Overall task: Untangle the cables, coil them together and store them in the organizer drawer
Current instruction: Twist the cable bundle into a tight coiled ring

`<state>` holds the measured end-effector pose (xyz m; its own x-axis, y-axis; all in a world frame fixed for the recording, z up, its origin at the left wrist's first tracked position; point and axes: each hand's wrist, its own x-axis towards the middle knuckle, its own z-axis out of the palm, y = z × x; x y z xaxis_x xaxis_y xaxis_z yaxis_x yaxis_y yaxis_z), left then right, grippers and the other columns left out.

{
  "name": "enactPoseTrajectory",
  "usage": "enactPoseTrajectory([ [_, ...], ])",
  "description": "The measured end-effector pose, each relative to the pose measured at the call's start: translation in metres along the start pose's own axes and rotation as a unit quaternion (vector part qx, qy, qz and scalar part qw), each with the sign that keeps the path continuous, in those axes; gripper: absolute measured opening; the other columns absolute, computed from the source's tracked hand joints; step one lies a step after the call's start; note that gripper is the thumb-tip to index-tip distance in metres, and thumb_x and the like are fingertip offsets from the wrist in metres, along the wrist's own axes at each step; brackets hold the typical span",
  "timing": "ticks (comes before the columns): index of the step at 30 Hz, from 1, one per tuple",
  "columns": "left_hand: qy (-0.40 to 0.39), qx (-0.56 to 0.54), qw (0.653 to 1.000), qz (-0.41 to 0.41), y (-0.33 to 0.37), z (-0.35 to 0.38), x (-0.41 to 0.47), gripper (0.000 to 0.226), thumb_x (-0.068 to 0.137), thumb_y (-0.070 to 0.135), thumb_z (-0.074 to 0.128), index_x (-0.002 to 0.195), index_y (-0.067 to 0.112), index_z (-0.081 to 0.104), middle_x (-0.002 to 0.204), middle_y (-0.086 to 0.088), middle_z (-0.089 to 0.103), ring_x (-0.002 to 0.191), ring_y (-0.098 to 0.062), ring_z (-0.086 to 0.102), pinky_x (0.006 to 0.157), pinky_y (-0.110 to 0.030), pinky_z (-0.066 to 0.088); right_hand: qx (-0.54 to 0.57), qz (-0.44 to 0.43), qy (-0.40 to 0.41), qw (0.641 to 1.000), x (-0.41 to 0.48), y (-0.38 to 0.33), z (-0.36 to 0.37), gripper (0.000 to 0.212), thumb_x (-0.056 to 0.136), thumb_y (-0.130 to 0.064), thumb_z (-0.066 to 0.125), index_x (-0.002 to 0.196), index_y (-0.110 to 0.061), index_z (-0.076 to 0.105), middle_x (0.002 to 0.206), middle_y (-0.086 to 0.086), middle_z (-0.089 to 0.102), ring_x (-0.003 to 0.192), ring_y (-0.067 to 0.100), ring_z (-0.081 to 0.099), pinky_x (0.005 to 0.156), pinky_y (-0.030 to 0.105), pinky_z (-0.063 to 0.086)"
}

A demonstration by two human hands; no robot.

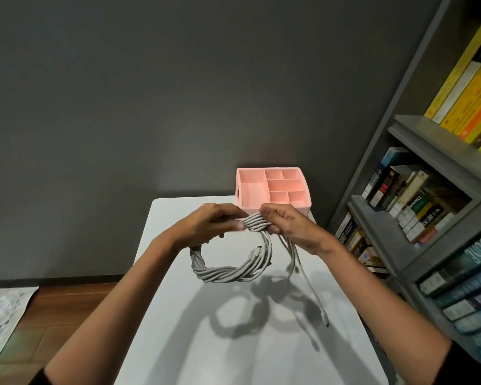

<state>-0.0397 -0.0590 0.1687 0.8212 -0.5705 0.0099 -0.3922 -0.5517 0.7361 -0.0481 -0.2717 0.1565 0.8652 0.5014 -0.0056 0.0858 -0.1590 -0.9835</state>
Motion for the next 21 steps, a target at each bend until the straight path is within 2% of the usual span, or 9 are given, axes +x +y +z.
enactPoseTrajectory([
  [3, 0.029, 0.069, 0.995, 0.063, 0.007, 0.0, 0.004, 0.025, 0.075, 0.044, 0.074, 0.084, 0.023, 0.064, 0.059, 0.011, 0.05, 0.057, -0.009, 0.04, 0.052, -0.021, 0.03, 0.071, 0.013, -0.001, 0.997, 0.0, 0.005, 0.0, 0.047, 0.099, -0.033, 0.038, 0.099, 0.011, 0.056, 0.08, 0.007, 0.058, 0.061, 0.001, 0.042, 0.061, 0.01, 0.039],
  [5, 0.062, 0.131, 0.983, 0.113, 0.012, -0.001, 0.006, 0.04, 0.076, 0.057, 0.067, 0.079, 0.017, 0.061, 0.06, 0.009, 0.045, 0.06, -0.012, 0.039, 0.054, -0.026, 0.029, 0.1, 0.021, 0.009, 0.995, 0.0, 0.005, 0.0, 0.039, 0.099, -0.032, 0.038, 0.094, 0.001, 0.058, 0.066, -0.006, 0.06, 0.058, 0.002, 0.049, 0.061, 0.011, 0.04],
  [8, 0.076, 0.183, 0.968, 0.151, 0.015, 0.002, 0.006, 0.049, 0.08, 0.065, 0.049, 0.08, 0.016, 0.057, 0.065, 0.01, 0.045, 0.065, -0.013, 0.041, 0.056, -0.029, 0.033, 0.116, 0.017, 0.021, 0.993, -0.002, 0.005, 0.001, 0.04, 0.095, -0.04, 0.043, 0.094, -0.003, 0.059, 0.068, -0.004, 0.062, 0.064, 0.011, 0.056, 0.067, 0.017, 0.044],
  [10, 0.068, 0.182, 0.971, 0.141, 0.015, 0.004, 0.006, 0.047, 0.082, 0.065, 0.05, 0.079, 0.017, 0.054, 0.064, 0.007, 0.044, 0.062, -0.011, 0.04, 0.053, -0.027, 0.03, 0.102, 0.012, 0.037, 0.994, -0.002, 0.004, 0.001, 0.041, 0.099, -0.039, 0.039, 0.097, -0.005, 0.062, 0.075, -0.003, 0.066, 0.072, 0.011, 0.059, 0.075, 0.02, 0.046],
  [13, 0.053, 0.158, 0.978, 0.123, 0.014, 0.007, 0.008, 0.038, 0.083, 0.06, 0.053, 0.07, 0.025, 0.044, 0.058, 0.004, 0.039, 0.056, -0.011, 0.037, 0.05, -0.024, 0.024, 0.04, 0.01, 0.055, 0.998, -0.002, 0.009, 0.004, 0.05, 0.097, -0.049, 0.042, 0.096, -0.005, 0.065, 0.087, 0.02, 0.061, 0.084, 0.02, 0.048, 0.085, 0.029, 0.038],
  [14, 0.048, 0.153, 0.979, 0.122, 0.012, 0.007, 0.008, 0.038, 0.083, 0.059, 0.054, 0.067, 0.027, 0.042, 0.057, 0.003, 0.038, 0.055, -0.011, 0.036, 0.05, -0.024, 0.023, 0.021, 0.012, 0.059, 0.998, -0.003, 0.006, 0.006, 0.047, 0.099, -0.045, 0.04, 0.094, -0.005, 0.064, 0.083, 0.018, 0.063, 0.08, 0.014, 0.051, 0.083, 0.023, 0.038],
  [16, 0.037, 0.157, 0.981, 0.11, 0.01, 0.006, 0.008, 0.04, 0.083, 0.059, 0.055, 0.062, 0.029, 0.04, 0.056, 0.003, 0.038, 0.054, -0.011, 0.035, 0.049, -0.024, 0.023, -0.015, 0.006, 0.056, 0.998, -0.003, 0.004, 0.004, 0.035, 0.102, -0.031, 0.036, 0.086, -0.012, 0.06, 0.068, -0.012, 0.062, 0.065, -0.007, 0.05, 0.07, 0.011, 0.038],
  [17, 0.031, 0.163, 0.981, 0.098, 0.008, 0.006, 0.008, 0.041, 0.082, 0.06, 0.055, 0.062, 0.027, 0.042, 0.055, 0.002, 0.039, 0.054, -0.012, 0.035, 0.049, -0.025, 0.023, -0.039, -0.001, 0.045, 0.998, -0.004, 0.004, 0.002, 0.029, 0.101, -0.029, 0.038, 0.083, -0.017, 0.058, 0.063, -0.018, 0.058, 0.061, -0.006, 0.048, 0.065, 0.012, 0.038],
  [21, -0.007, 0.193, 0.979, 0.063, 0.005, 0.0, 0.007, 0.039, 0.082, 0.061, 0.057, 0.071, 0.023, 0.055, 0.058, -0.001, 0.048, 0.055, -0.012, 0.04, 0.05, -0.026, 0.028, -0.109, -0.01, -0.003, 0.994, -0.009, 0.008, -0.008, 0.024, 0.091, -0.034, 0.06, 0.091, -0.01, 0.063, 0.074, -0.003, 0.059, 0.069, 0.017, 0.054, 0.068, 0.037, 0.045],
])
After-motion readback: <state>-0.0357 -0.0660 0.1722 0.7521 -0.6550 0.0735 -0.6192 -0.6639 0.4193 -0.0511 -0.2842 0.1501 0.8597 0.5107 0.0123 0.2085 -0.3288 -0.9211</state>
